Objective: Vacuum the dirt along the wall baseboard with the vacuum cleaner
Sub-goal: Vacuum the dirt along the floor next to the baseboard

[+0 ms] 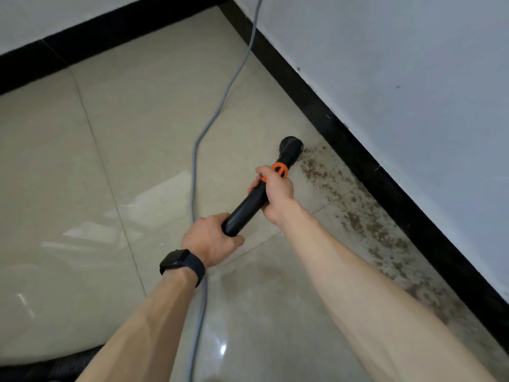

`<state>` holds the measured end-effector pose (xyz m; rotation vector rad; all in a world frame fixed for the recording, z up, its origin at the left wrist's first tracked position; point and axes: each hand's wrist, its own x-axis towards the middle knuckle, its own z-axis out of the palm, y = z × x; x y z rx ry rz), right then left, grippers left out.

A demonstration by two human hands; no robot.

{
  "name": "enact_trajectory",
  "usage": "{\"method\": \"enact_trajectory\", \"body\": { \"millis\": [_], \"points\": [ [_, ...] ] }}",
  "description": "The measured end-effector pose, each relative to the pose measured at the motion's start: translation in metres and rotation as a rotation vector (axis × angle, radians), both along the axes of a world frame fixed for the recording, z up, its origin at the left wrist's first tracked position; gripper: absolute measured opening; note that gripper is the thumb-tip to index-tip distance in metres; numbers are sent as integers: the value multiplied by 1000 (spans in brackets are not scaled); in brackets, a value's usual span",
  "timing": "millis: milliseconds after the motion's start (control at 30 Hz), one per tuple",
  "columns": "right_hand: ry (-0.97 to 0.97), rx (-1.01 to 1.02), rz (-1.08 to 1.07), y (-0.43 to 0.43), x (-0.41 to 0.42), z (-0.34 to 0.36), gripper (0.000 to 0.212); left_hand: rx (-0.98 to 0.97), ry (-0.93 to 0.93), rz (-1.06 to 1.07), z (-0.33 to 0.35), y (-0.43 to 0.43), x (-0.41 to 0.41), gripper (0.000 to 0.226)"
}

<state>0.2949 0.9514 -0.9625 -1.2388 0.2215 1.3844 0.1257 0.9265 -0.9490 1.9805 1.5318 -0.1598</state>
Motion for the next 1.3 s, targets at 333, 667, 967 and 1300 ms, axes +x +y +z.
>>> {"method": "enact_trajectory", "body": {
  "millis": [333, 667, 967, 1300],
  "points": [
    [54, -42, 72, -36, -11, 6, 15, 53, 125, -33, 7, -29, -17, 23],
    [66, -52, -40, -51, -4, -2, 15, 80, 169, -80, -7, -38, -4, 20],
    [39, -55, -167, -36, 41, -1, 20, 120, 111, -161, -9, -18, 45, 18],
    [-353, -117, -8, -4, 42, -8, 24, -307, -300, 193, -31, -4, 52, 21]
  ]
}}
